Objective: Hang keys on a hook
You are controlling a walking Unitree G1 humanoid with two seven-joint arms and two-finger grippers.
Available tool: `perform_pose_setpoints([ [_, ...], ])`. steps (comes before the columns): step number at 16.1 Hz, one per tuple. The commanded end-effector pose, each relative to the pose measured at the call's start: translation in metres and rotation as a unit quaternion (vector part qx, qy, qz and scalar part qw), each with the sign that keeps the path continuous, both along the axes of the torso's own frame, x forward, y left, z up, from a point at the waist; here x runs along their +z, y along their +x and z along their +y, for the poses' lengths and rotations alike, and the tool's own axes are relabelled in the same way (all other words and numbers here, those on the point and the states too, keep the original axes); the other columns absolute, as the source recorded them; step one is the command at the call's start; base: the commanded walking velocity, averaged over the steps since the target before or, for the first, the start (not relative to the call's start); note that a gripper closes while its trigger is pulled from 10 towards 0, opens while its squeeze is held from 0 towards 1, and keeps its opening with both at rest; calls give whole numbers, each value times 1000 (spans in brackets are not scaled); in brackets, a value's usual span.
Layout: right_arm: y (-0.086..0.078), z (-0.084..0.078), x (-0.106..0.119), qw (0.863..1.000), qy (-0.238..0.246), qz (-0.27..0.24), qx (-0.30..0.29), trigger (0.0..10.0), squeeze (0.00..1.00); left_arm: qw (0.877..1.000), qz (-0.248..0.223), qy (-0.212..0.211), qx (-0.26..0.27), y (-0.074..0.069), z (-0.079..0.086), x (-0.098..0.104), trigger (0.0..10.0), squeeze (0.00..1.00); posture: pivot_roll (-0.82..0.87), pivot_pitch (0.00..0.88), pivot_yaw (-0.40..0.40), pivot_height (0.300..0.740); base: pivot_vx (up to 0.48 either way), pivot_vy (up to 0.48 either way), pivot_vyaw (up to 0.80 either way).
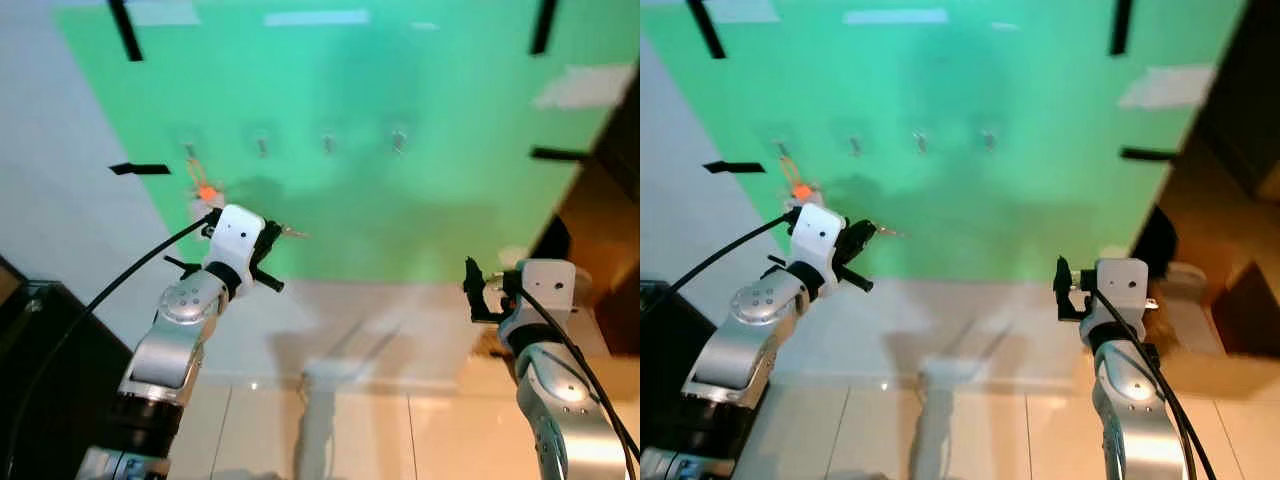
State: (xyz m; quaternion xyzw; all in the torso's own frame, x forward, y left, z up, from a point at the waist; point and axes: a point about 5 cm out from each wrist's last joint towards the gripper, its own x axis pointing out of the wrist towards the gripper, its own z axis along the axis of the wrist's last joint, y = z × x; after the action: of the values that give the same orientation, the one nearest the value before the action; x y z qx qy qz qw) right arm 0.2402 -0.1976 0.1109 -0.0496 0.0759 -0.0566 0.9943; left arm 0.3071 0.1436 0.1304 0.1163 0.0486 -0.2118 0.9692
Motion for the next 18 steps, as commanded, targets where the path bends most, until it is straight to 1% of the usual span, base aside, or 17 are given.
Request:
perform_pose_setpoints([
  [1, 3, 10, 4, 1000, 3, -10, 17, 10000, 0, 1000, -3, 4, 14, 1, 11, 2, 10000, 0, -182, 0, 64, 732, 319, 0, 0],
  [2, 2, 10, 4, 1000, 2, -12, 21, 10000, 0, 1000, -5, 3, 13, 1, 11, 3, 10000, 0, -183, 0, 63, 732, 315, 0, 0],
  [3, 2, 11, 5, 999, 4, -17, 28, 10000, 0, 1000, -15, -12, 7, 2, 10, 5, 10000, 0, -186, 0, 65, 732, 0, 0, 0],
  [5, 1, 15, 8, 998, 0, -26, 54, 10000, 0, 999, -22, -39, -23, 2, 7, 13, 10000, 0, -188, 0, 68, 732, 0, 0, 0],
  [6, 0, 16, 10, 997, -1, -27, 66, 10000, 0, 997, -25, -56, -38, 2, 8, 18, 10000, 0, -190, 0, 69, 732, 0, 0, 0],
  [7, -1, 20, 13, 995, -21, -24, 100, 10000, 0, 991, -17, -99, -86, 5, 17, 30, 10000, 0, -185, 0, 64, 732, 0, 0, 0],
  [9, 0, 24, 18, 991, -36, -27, 124, 10000, 0, 984, -4, -104, -144, 7, 24, 41, 10000, 0, -179, 0, 60, 732, 0, 0, 0],
  [10, 0, 25, 20, 991, -37, -29, 129, 10000, 0, 982, -1, -104, -157, 8, 26, 44, 10000, 0, -177, 0, 60, 732, 0, 0, 0],
  [11, 3, 28, 27, 988, -38, -41, 147, 10000, 0, 973, 13, -113, -202, 19, 36, 58, 10000, 0, -171, 0, 63, 732, 0, 0, 0],
  [12, 3, 30, 30, 986, -39, -46, 156, 10000, 0, 969, 15, -117, -217, 24, 41, 66, 10000, 0, -170, 0, 65, 732, 0, 0, 0],
  [13, 3, 35, 35, 982, -37, -53, 180, 10000, 0, 965, 17, -132, -226, 35, 49, 76, 10000, 0, -168, 0, 68, 732, 0, 0, 0],
  [14, 2, 41, 39, 976, -37, -57, 207, 10000, 0, 963, 24, -140, -229, 43, 58, 82, 10000, 0, -170, 0, 78, 732, 0, 0, 0],
  [15, 1, 43, 40, 974, -38, -58, 216, 10000, 0, 963, 26, -140, -229, 44, 60, 84, 10000, 0, -171, 0, 80, 732, 0, 0, 0],
  [16, -1, 48, 42, 969, -37, -59, 236, 10000, 0, 965, 28, -135, -224, 49, 66, 87, 10000, 0, -173, 0, 89, 732, 0, 0, 0],
  [18, -2, 54, 46, 964, -39, -61, 257, 10000, 0, 965, 33, -125, -226, 57, 73, 95, 10000, 0, -172, 0, 98, 732, 0, 0, 0],
])
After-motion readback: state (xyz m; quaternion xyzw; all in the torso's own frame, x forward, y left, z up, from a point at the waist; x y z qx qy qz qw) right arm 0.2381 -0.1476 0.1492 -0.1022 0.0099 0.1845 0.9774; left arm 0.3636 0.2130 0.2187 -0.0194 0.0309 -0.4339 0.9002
